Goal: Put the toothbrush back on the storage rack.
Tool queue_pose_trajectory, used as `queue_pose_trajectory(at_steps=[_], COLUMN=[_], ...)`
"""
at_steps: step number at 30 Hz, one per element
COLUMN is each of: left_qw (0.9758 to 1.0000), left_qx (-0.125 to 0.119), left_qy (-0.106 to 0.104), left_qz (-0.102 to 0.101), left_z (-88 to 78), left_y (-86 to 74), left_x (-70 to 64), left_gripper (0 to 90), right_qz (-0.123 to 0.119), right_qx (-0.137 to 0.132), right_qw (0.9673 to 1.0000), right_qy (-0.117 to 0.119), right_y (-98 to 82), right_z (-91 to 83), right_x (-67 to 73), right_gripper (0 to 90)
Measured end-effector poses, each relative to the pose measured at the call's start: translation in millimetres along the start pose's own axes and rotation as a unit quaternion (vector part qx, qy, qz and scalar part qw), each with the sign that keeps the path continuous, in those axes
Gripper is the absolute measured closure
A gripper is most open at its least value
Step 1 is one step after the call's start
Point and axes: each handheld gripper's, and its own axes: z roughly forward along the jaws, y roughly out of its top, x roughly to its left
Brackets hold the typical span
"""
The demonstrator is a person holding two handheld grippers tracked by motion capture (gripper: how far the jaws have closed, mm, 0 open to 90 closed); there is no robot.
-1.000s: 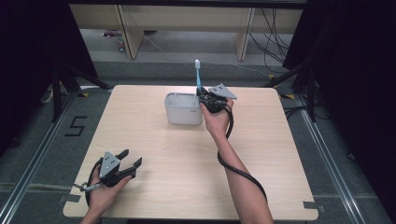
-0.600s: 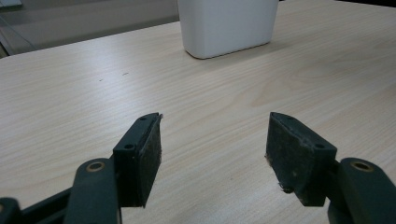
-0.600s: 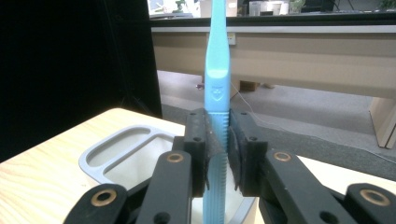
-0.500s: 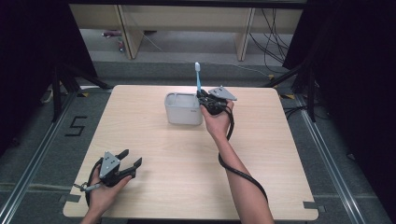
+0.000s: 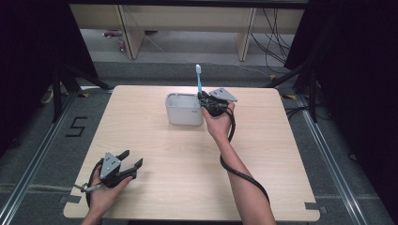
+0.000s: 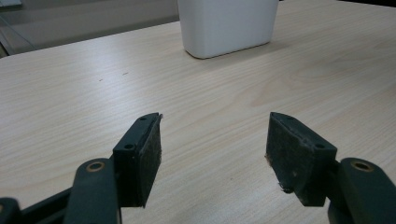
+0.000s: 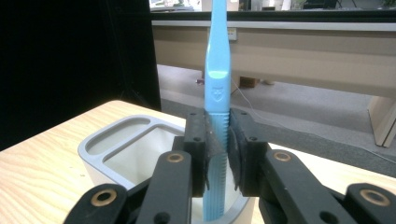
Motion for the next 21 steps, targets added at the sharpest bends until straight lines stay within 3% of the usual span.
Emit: queue_pose_trajectory(at_steps=[6, 8, 21], left_qw=[1.0000, 1.0000, 1.0000], left_qx=[0.001, 0.001, 0.002], left_qy=[0.000, 0.000, 0.000], left_qz=[0.001, 0.001, 0.002], left_z=[0.0, -0.1, 0.1], left_y=[0.0, 0.0, 0.1], left_x=[-0.3, -0.5, -0.6], left_gripper=[35.3, 35.2, 35.2], right_qz=[-0.013, -0.002, -0.014], right_qx=[0.005, 0.007, 0.025], right_qw=[0.9999, 1.0000, 0.9996], right_qy=[-0.003, -0.003, -0.005], right_y=[-2.6, -3.6, -9.9], right_z=[-1.4, -1.9, -4.2], right_x=[-1.0, 0.2, -0.5], right_gripper=[78.5, 78.5, 78.4])
